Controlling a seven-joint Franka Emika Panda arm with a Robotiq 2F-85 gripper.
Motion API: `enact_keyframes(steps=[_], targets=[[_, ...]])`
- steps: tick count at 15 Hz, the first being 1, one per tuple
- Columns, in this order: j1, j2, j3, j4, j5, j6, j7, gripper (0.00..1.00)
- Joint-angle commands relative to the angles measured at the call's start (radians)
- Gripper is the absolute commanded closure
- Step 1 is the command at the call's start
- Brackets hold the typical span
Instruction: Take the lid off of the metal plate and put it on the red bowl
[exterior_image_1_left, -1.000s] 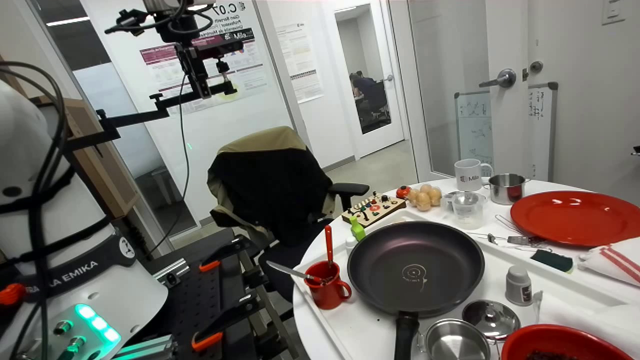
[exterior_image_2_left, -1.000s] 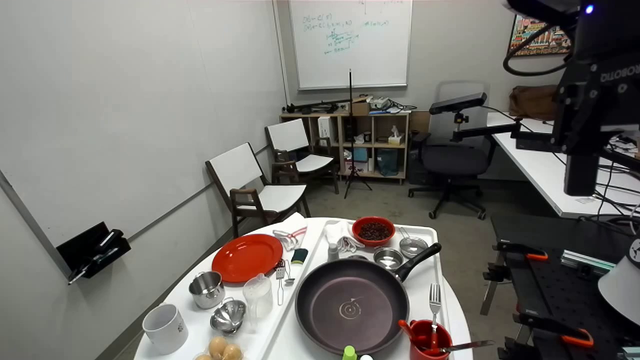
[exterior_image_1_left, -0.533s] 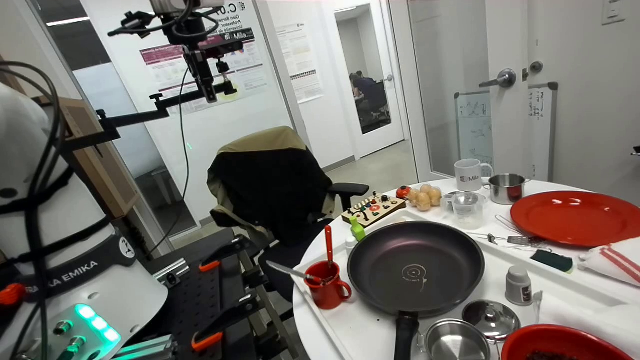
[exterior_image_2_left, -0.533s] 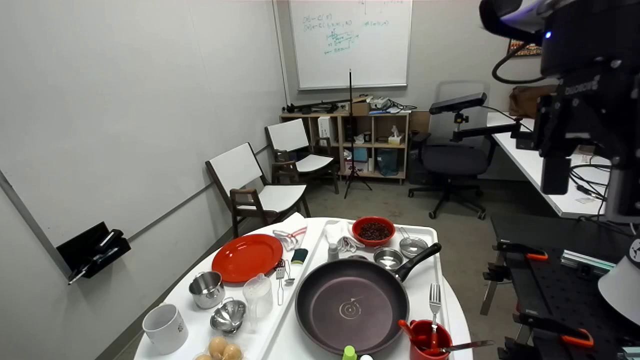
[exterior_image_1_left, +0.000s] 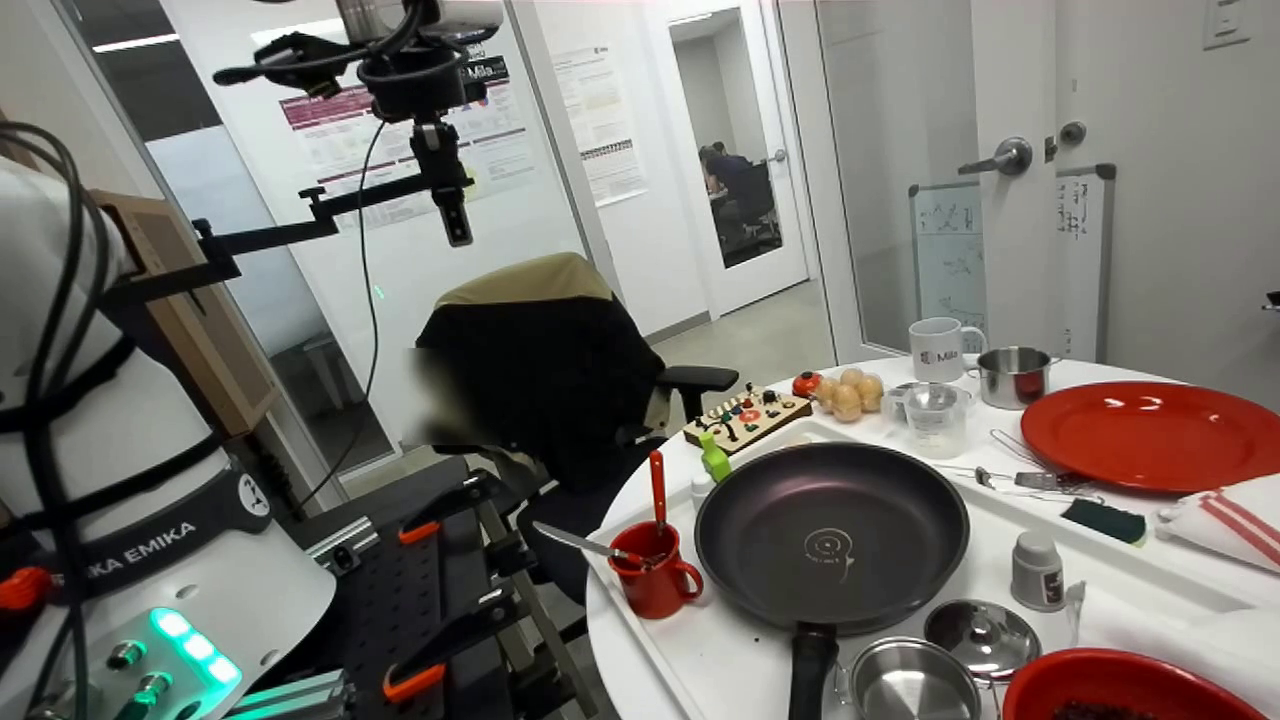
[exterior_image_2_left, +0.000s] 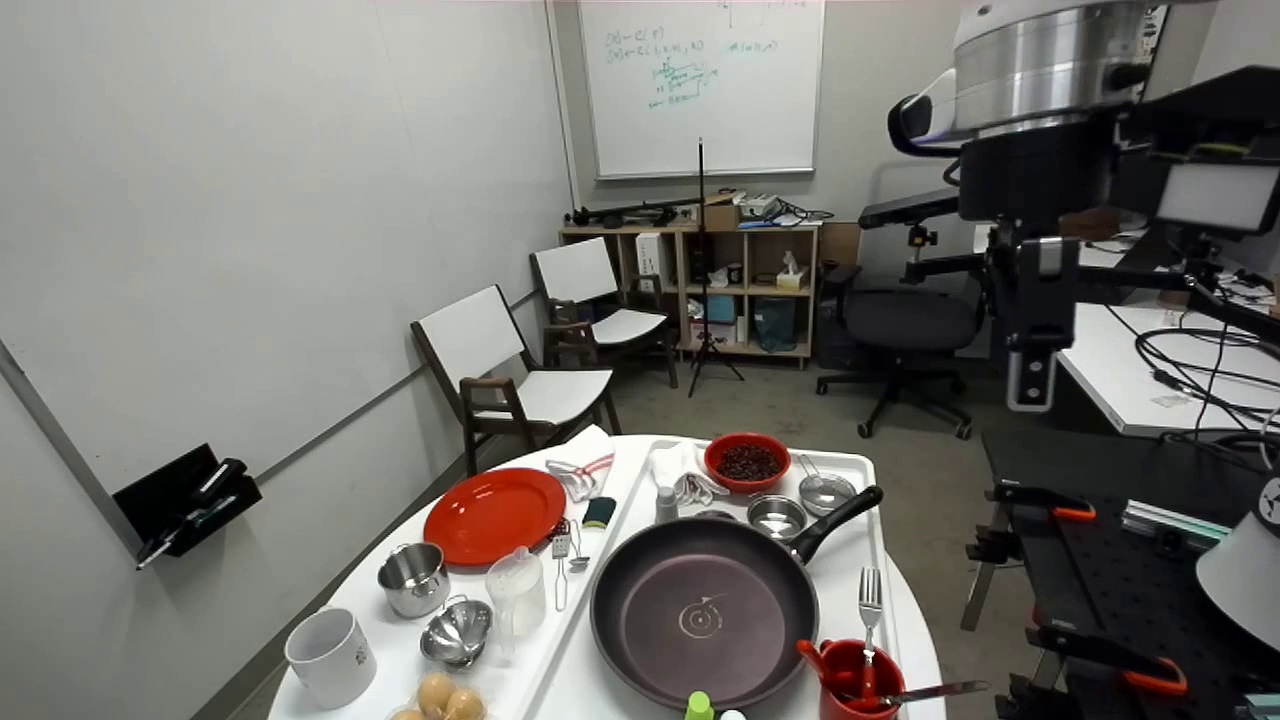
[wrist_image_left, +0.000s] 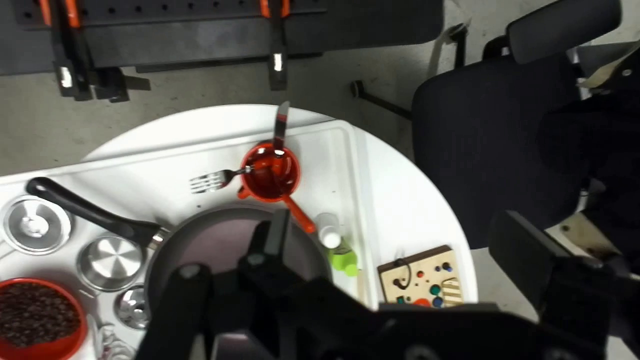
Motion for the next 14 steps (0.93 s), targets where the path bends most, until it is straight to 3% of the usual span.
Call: enact_keyframes(steps=[1, 8, 14], targets=[[-0.111, 0.053, -0.040, -0.005, -0.151, 0.032, -0.012, 0.00], [-0.329, 0.168, -0.178, -0.004, -0.464, 0.145, -0.048, 0.00], [-0.438, 0.361, -0.351, 0.030, -0.599, 0.404, -0.202, 0.00]])
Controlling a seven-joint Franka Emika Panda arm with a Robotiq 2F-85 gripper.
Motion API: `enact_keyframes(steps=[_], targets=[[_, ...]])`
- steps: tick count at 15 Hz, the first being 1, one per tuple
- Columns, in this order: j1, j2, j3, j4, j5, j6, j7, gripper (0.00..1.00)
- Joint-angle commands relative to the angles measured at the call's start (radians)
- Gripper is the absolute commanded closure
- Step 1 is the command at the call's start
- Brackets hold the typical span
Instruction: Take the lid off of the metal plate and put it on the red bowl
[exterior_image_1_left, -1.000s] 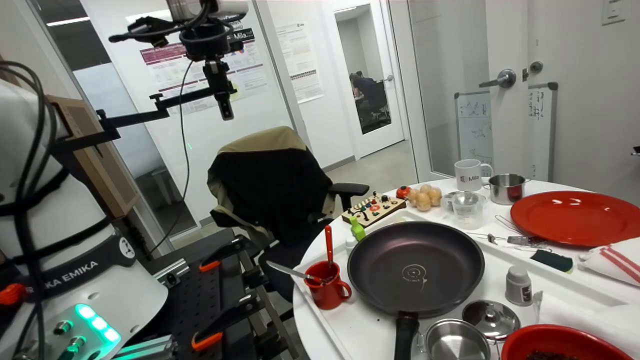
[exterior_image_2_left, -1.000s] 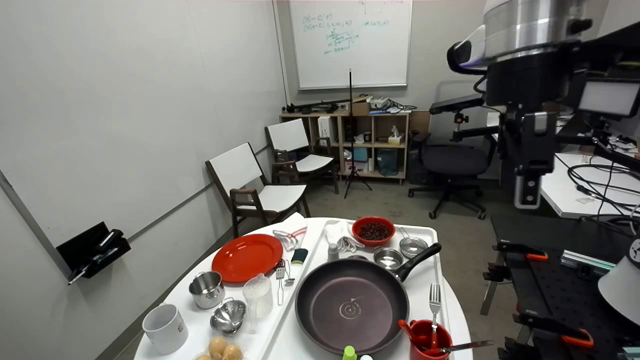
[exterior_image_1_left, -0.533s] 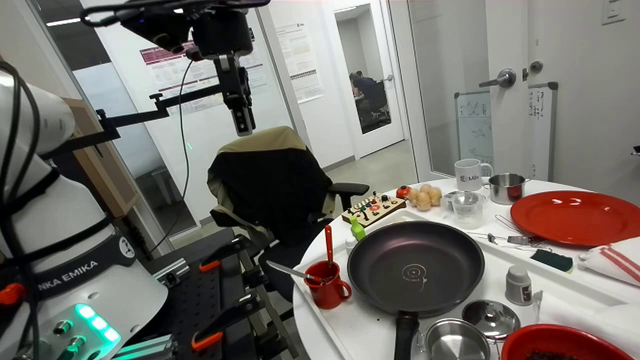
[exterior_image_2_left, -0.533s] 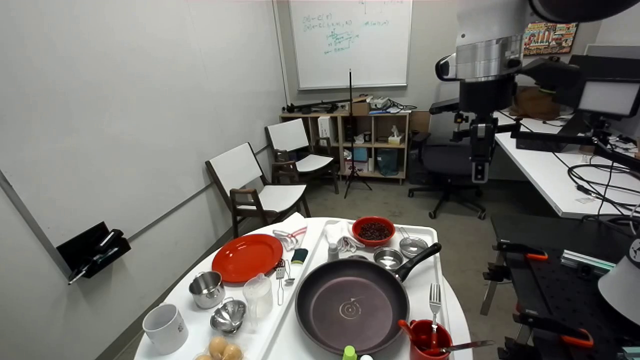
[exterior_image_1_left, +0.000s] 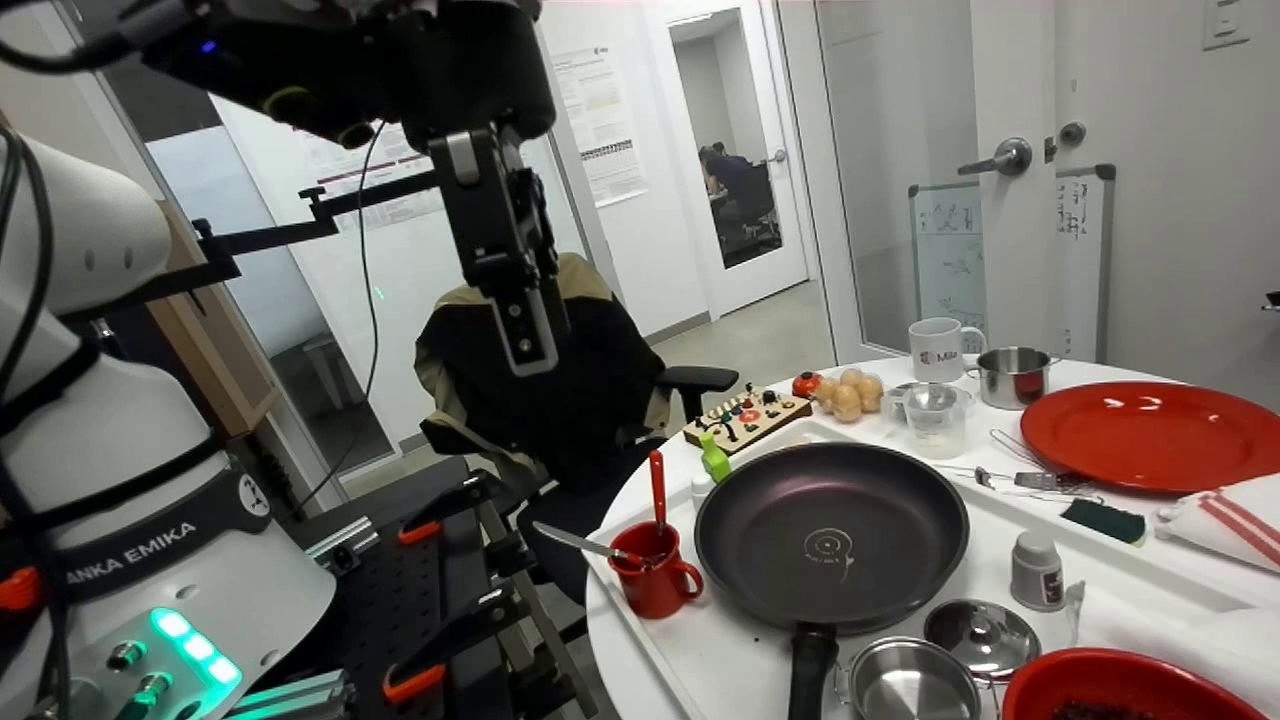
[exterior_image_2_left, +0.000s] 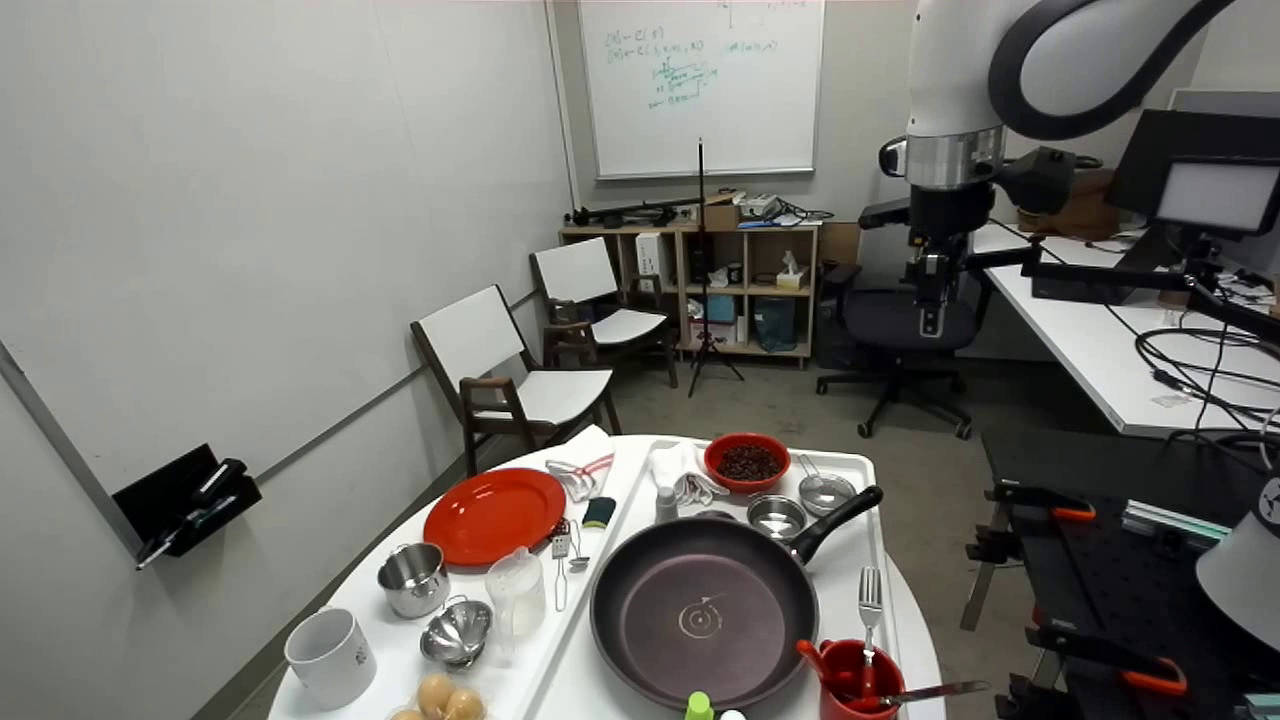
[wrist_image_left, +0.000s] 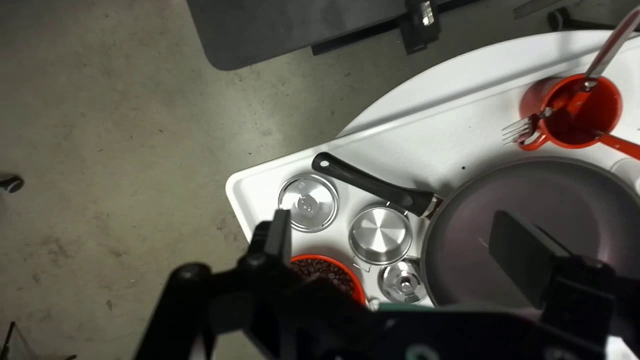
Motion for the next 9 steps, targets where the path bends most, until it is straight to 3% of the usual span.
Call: enact_keyframes(steps=[1, 5, 9], targets=[[-0.032, 0.163, -0.091, 0.042, -0.048, 0.175, -0.118, 0.00], [-0.024, 0.341, -0.166, 0.090, -0.008, 0.331, -0.258, 0.00], [-0.015, 0.544, -0.189, 0.161, 0.046, 0.446, -0.376, 0.00]])
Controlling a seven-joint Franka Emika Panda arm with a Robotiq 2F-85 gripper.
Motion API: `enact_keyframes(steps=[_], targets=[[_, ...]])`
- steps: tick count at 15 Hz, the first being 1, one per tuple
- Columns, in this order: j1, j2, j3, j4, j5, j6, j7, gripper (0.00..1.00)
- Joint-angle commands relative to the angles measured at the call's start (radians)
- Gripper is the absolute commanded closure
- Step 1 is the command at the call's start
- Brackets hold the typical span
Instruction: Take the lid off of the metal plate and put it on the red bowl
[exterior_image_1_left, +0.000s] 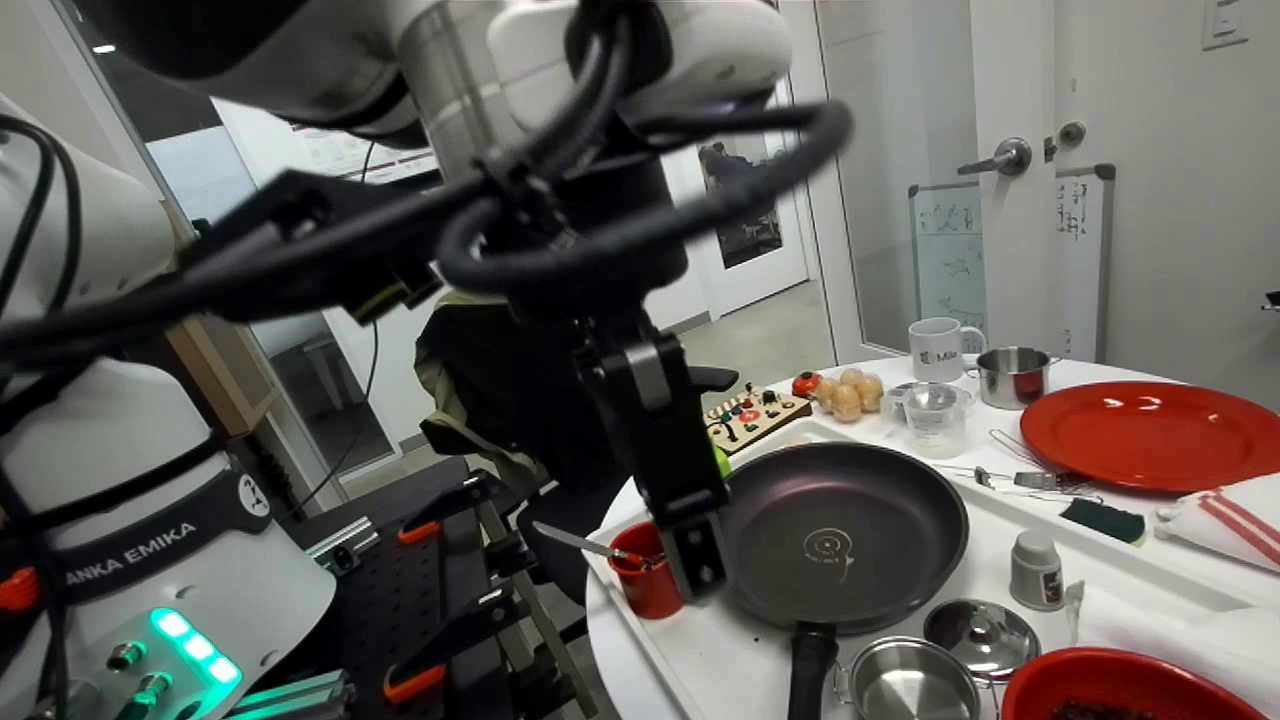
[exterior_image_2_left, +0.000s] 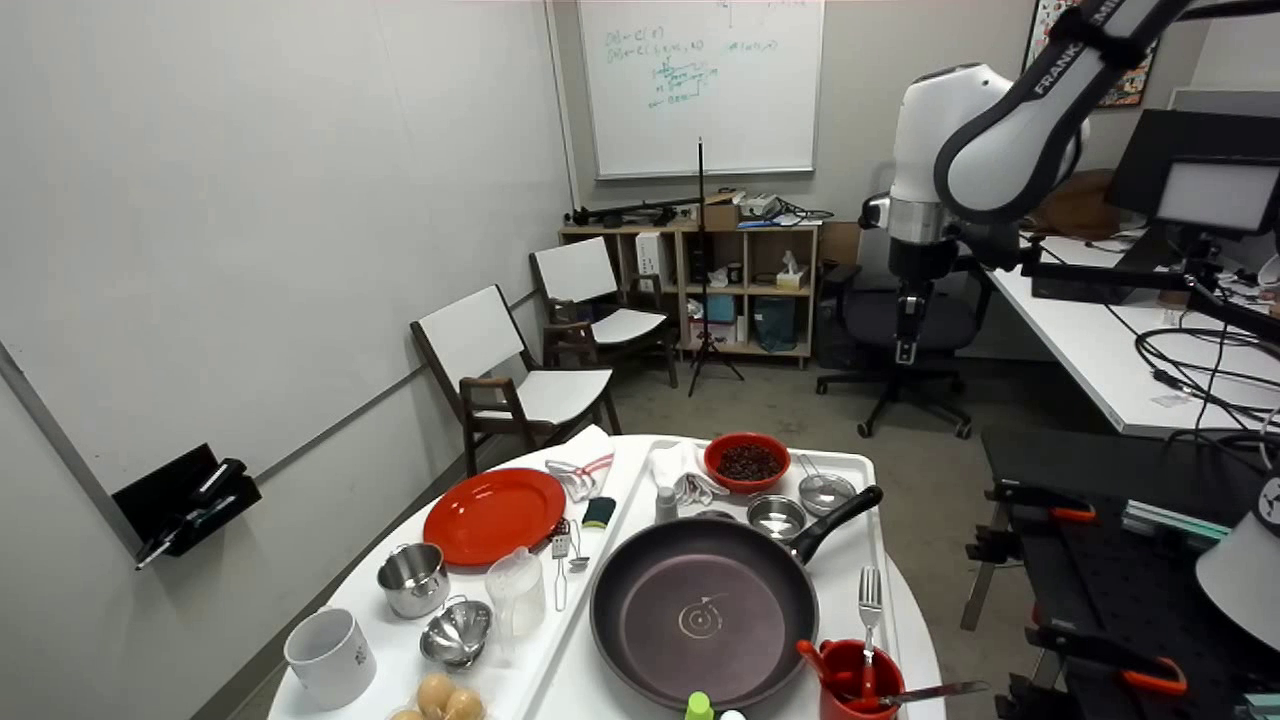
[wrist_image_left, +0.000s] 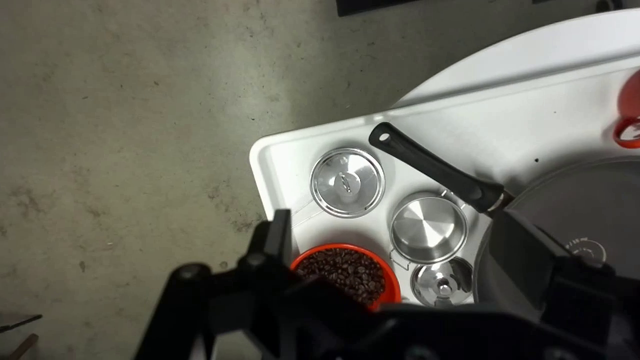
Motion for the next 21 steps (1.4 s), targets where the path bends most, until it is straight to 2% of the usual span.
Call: enact_keyframes(steps=[1, 6, 12, 15, 21], targets=[[0.013, 0.216, -0.009, 0.098, 0.063, 0.093, -0.113, 0.00], [-0.038, 0.424, 0.058, 0.201, 0.139, 0.158, -0.227, 0.00], [-0.098, 0.608, 0.115, 0.329, 0.120, 0.172, -0.235, 0.00], [-0.124, 0.665, 0.144, 0.369, 0.112, 0.192, -0.250, 0.00], [-0.153, 0.709, 0.225, 0.365, 0.085, 0.363, -0.278, 0.00]])
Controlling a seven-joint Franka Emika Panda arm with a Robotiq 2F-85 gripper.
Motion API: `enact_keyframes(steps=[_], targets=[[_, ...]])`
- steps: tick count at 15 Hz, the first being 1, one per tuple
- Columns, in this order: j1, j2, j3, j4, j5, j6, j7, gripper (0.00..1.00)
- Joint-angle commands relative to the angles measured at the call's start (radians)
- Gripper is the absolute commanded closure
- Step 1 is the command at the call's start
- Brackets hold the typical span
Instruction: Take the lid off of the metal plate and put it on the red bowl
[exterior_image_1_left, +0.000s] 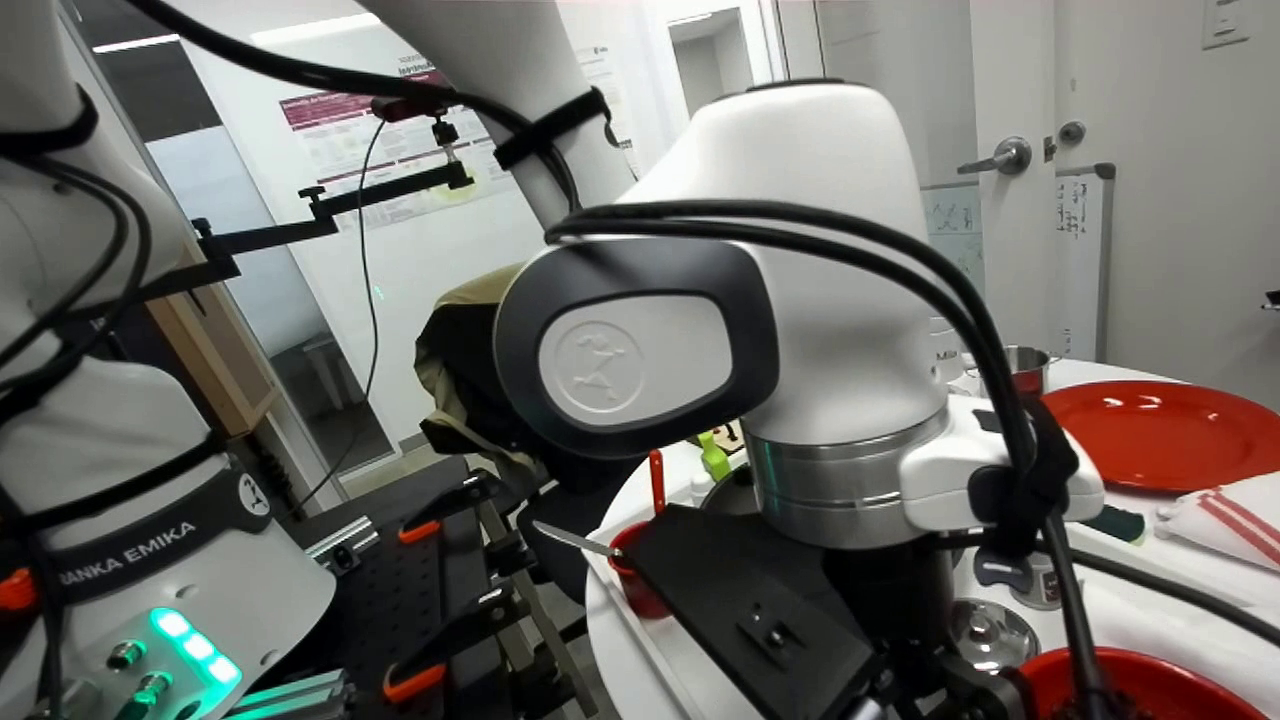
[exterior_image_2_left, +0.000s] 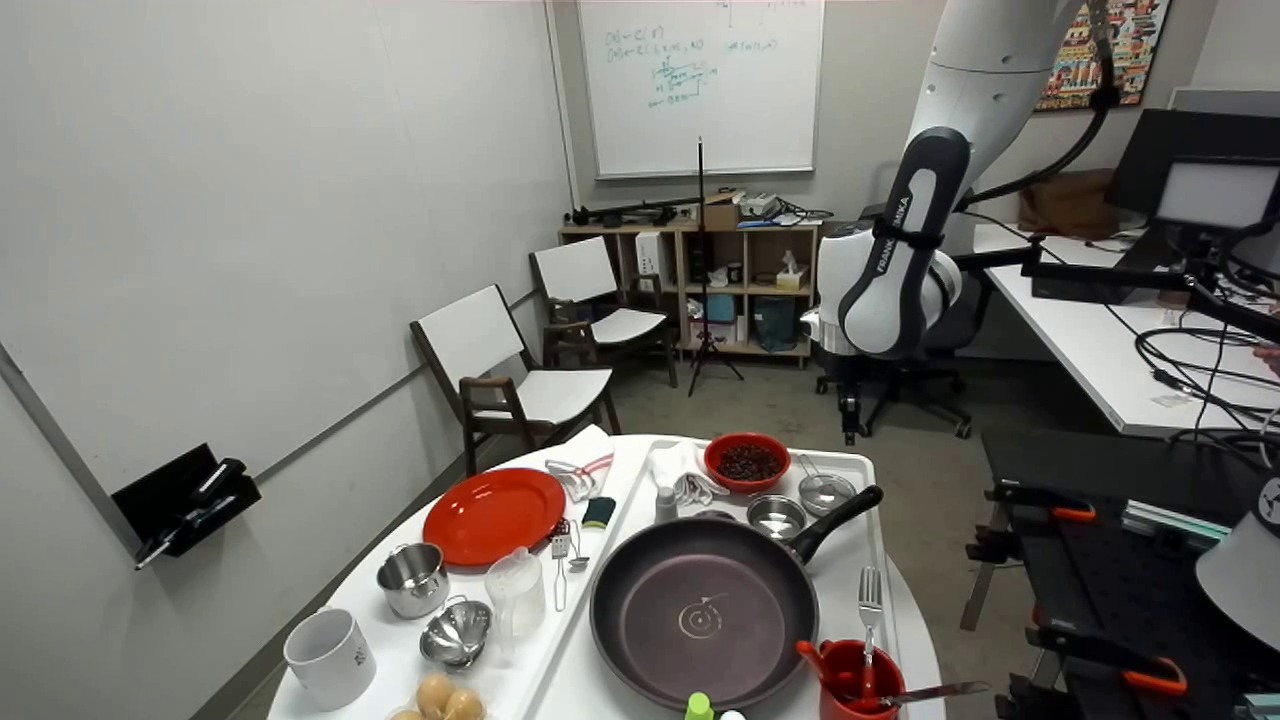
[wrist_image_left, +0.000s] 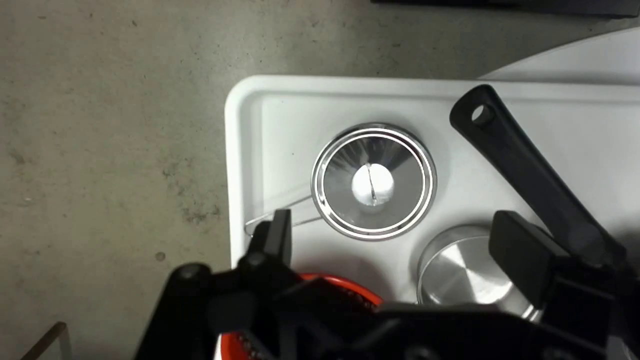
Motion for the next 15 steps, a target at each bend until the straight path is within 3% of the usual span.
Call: enact_keyframes(steps=[1, 6, 15], targets=[[-0.023, 0.034, 0.058, 0.008, -0.030, 0.101, -0.035, 0.00], [-0.053, 0.104, 0.122, 0.046, -0.047, 0.152, -0.045, 0.00], [-0.127, 0.218, 0.116, 0.143, -0.052, 0.143, -0.028, 0.00]])
